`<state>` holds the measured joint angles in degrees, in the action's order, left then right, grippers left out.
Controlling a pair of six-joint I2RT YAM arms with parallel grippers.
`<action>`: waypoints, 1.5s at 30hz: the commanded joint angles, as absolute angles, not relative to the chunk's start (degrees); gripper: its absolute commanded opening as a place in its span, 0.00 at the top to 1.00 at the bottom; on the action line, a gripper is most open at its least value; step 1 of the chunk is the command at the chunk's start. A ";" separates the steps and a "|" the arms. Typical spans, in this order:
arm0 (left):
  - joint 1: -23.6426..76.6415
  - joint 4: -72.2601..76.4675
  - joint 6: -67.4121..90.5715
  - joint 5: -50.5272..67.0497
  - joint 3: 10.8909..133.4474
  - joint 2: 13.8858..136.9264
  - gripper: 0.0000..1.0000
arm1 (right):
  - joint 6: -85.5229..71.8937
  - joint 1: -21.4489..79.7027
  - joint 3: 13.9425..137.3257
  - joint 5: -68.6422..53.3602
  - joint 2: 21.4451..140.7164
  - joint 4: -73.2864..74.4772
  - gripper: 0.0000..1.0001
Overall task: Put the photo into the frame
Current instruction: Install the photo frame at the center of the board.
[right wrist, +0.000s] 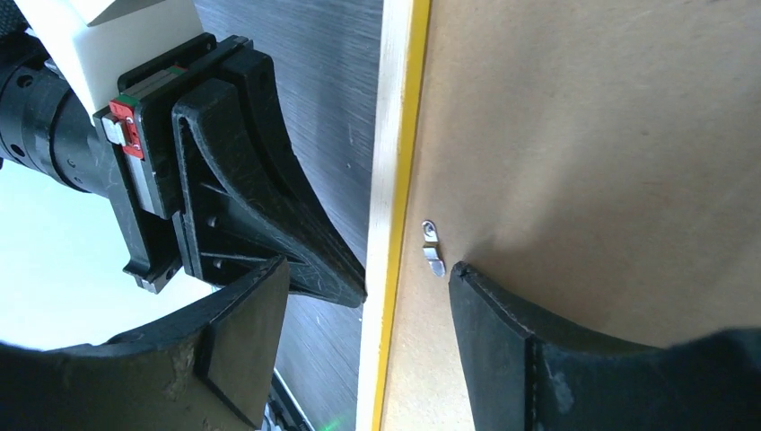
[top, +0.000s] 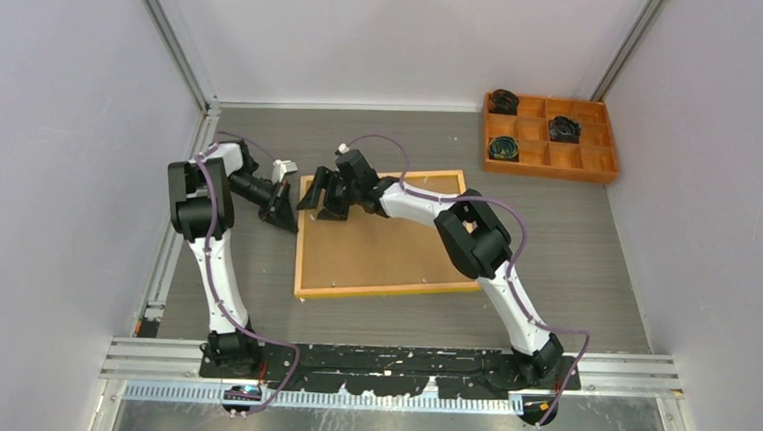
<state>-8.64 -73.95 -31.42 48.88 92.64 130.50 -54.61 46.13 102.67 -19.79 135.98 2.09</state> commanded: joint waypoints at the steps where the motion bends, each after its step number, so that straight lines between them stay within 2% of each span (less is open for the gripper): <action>1: -8.46 -69.68 -31.47 49.26 92.20 129.41 0.99 | -55.39 47.39 105.55 -20.73 137.77 1.71 0.31; 26: -8.49 -69.90 -32.41 49.31 91.85 129.45 1.00 | -59.26 48.18 108.08 -16.00 141.36 0.22 0.35; 37: -8.51 -71.23 -33.51 49.12 92.48 129.21 0.99 | -60.00 48.28 104.37 -15.98 138.42 -4.13 0.35; 41: -9.30 -73.49 -34.61 49.39 93.45 127.44 0.89 | -53.08 48.25 95.30 -16.61 128.95 -6.98 0.28; 45: -10.04 -75.44 -36.11 48.85 93.32 123.85 0.78 | -40.89 48.48 83.24 -18.05 115.25 -3.33 0.21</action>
<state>-9.19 -74.08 -33.36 48.88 92.44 130.13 -53.93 47.94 91.64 -18.00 129.86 -5.17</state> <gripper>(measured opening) 0.188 0.765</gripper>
